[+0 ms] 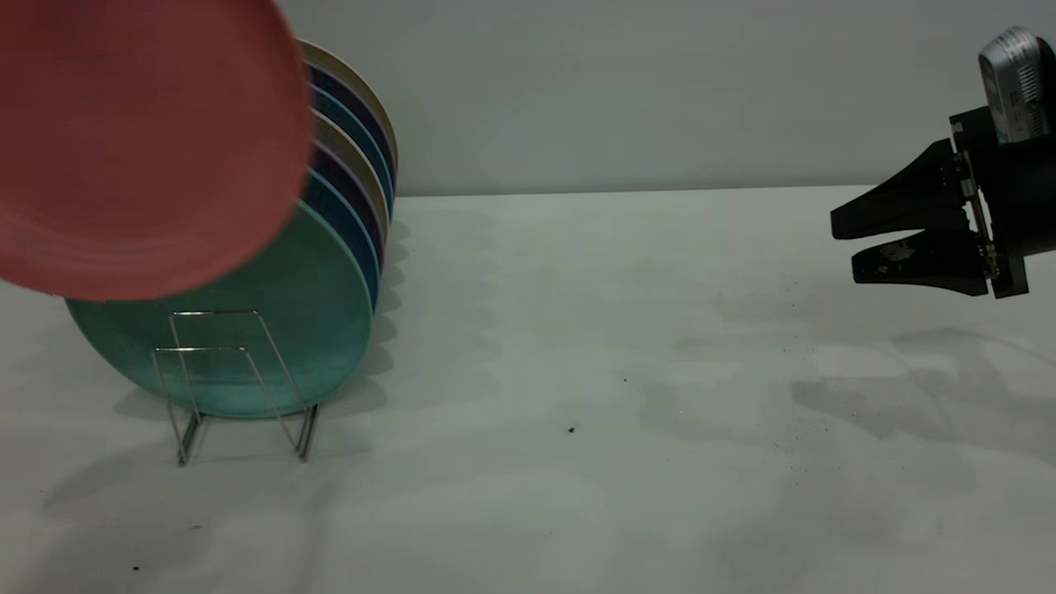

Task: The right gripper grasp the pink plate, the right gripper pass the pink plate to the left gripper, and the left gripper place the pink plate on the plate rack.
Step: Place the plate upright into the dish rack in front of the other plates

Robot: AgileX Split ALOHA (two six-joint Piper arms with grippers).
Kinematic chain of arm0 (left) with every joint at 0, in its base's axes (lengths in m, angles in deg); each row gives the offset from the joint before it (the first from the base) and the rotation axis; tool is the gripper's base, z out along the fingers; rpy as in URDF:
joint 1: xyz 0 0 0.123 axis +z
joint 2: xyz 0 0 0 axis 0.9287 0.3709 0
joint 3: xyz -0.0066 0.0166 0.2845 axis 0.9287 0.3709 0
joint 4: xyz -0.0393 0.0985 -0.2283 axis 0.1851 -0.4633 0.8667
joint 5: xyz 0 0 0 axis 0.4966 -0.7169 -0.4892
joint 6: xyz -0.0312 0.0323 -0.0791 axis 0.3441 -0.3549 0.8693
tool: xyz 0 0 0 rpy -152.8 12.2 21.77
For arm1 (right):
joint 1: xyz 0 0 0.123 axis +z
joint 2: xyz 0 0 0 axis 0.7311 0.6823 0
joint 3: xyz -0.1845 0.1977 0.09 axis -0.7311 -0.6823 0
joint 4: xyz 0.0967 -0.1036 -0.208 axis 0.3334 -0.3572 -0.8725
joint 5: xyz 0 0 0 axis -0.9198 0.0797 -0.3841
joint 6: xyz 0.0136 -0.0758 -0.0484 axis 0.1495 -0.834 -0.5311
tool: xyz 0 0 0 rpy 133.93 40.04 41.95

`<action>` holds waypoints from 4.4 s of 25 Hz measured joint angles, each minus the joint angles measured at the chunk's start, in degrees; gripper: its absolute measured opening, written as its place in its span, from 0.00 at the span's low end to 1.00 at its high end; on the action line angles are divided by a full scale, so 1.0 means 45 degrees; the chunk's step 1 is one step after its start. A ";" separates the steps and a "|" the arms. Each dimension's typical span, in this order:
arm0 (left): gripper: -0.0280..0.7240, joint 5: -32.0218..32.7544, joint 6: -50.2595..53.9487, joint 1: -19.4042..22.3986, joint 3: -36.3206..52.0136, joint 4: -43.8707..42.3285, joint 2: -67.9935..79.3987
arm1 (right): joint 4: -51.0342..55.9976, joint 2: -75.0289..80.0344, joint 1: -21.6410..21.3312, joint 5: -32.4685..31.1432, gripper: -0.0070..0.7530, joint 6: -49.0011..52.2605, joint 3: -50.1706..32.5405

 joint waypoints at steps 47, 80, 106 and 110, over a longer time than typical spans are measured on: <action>0.15 -0.6239 -0.7529 0.1394 0.5427 0.3701 -0.0817 | 0.0329 0.0000 0.0000 0.0049 0.64 -0.0236 0.0000; 0.15 -0.8431 -0.8627 0.1352 0.6805 0.4120 -0.2013 | 0.0343 0.0000 0.0000 0.0049 0.63 -0.0236 0.0000; 0.15 -0.8775 -0.8398 0.1311 0.6805 0.4188 -0.2228 | 0.0346 0.0000 0.0000 0.0049 0.63 -0.0236 0.0000; 0.15 -0.8985 -0.8398 0.1311 0.7330 0.4188 -0.2228 | 0.0357 0.0000 0.0000 0.0049 0.63 -0.0236 0.0000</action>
